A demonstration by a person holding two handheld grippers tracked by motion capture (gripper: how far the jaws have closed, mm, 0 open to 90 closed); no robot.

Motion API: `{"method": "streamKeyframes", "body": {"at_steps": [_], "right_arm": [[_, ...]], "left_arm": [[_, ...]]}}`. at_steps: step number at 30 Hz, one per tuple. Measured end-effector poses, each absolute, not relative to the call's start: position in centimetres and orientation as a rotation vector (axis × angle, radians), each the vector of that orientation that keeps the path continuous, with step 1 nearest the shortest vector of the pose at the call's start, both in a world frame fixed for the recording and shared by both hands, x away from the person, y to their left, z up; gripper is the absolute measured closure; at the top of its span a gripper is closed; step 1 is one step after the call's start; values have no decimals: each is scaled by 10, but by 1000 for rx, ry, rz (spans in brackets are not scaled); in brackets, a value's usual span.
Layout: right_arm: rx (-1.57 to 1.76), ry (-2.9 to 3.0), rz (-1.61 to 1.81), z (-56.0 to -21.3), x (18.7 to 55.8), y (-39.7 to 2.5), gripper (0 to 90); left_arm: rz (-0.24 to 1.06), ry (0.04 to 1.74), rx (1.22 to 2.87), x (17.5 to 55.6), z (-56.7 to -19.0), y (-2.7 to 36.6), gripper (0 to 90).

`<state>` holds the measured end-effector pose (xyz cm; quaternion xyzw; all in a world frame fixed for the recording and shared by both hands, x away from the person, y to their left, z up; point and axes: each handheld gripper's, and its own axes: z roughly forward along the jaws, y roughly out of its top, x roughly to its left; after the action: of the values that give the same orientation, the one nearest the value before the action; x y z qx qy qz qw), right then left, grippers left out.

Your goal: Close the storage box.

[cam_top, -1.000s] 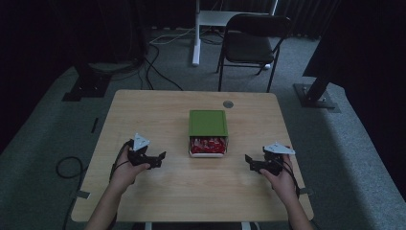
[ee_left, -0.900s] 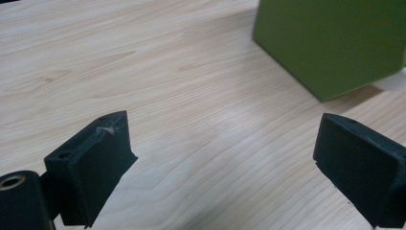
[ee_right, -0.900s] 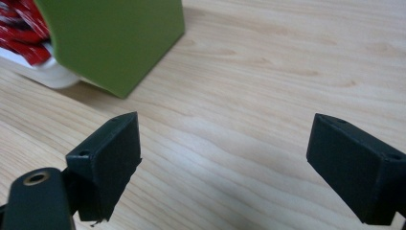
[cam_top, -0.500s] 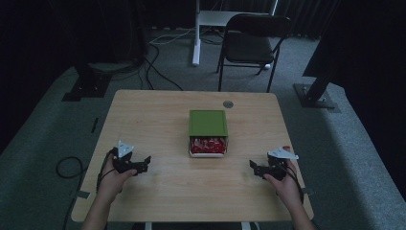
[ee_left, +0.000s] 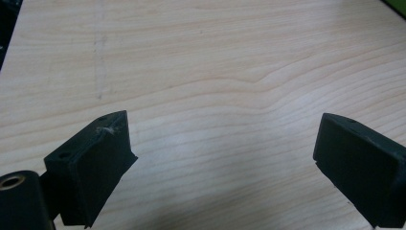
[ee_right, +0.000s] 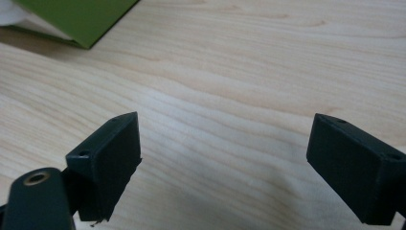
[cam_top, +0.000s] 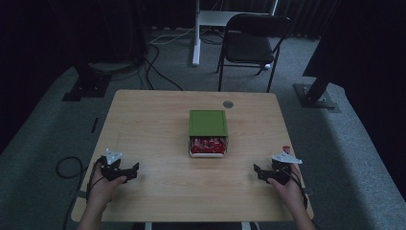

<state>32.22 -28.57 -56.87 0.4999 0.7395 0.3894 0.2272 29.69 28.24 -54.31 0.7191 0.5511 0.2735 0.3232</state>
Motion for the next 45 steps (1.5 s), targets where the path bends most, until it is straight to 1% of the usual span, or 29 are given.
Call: {"method": "streamKeyframes", "body": {"at_steps": [16,21,22,23,26,34,40,42,45], "right_arm": [[1444,2024,997,-577,314,-290,111],[1471,2024,953,-578,314,-290,111],[1474,2023,948,-578,314,-290,115],[1477,2023,940,-578,314,-290,153],[1483,2016,915,-579,314,-289,142],[1482,2023,908,-579,314,-288,127],[1483,2022,907,-579,314,-288,126],[1483,2022,908,-579,314,-288,125],[1484,2021,909,-579,314,-288,125]], "left_arm": [[711,1568,1872,279,-555,302,67],[732,1617,1862,274,-557,308,67],[733,1625,1856,273,-558,309,67],[731,1635,1855,273,-559,310,67],[737,1659,1845,271,-561,312,67],[735,1693,1854,270,-567,315,67],[717,1701,1820,271,-569,315,66],[720,1687,1818,271,-571,315,42],[720,1686,1818,271,-571,315,39]]}}
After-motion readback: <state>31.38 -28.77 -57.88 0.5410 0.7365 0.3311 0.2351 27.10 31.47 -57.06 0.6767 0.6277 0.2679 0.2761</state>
